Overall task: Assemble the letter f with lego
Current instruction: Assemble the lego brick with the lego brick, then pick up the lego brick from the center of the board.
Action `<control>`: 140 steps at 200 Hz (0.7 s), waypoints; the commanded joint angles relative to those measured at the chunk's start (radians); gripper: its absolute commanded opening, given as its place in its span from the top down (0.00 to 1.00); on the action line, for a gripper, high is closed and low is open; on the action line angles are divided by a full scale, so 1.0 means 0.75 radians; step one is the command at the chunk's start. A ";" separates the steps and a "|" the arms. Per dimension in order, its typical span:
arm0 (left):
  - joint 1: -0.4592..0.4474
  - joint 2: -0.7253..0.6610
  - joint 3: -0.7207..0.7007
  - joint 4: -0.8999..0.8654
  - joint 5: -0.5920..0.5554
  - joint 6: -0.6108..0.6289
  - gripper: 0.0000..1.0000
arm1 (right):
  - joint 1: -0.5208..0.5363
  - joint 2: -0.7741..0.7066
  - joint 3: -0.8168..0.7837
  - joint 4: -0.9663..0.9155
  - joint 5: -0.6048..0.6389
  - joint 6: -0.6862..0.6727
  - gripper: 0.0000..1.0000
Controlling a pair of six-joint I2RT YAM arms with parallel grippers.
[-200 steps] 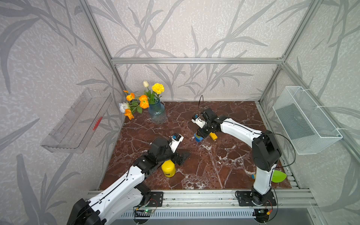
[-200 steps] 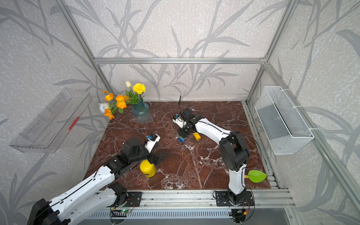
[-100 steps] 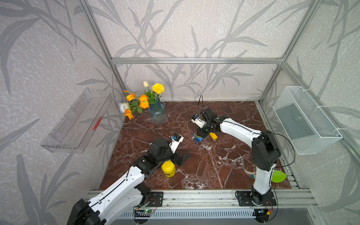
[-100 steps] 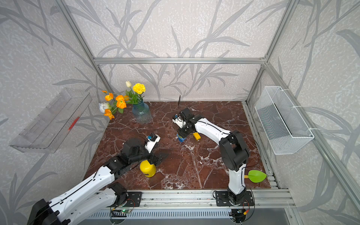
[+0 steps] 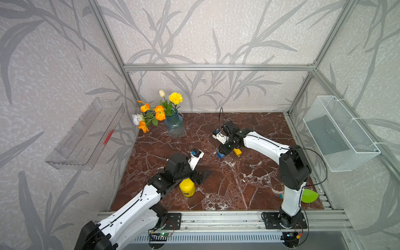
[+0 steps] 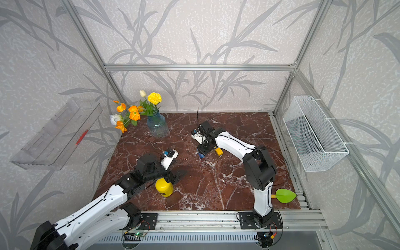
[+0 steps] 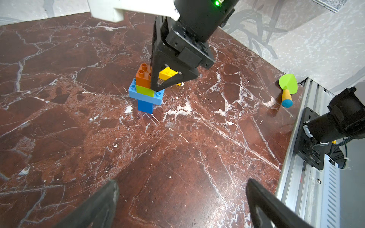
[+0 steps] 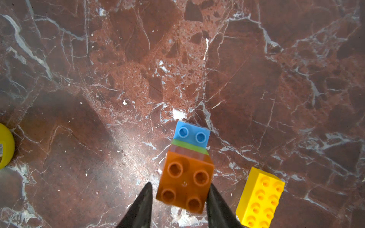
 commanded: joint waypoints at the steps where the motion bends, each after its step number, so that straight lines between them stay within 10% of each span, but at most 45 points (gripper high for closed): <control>1: -0.004 -0.009 -0.009 0.019 0.011 0.011 0.00 | 0.010 -0.076 -0.011 -0.032 0.004 -0.004 0.53; 140: -0.012 0.187 0.080 0.115 0.313 0.048 0.00 | -0.143 -0.215 -0.102 -0.047 0.169 0.053 0.43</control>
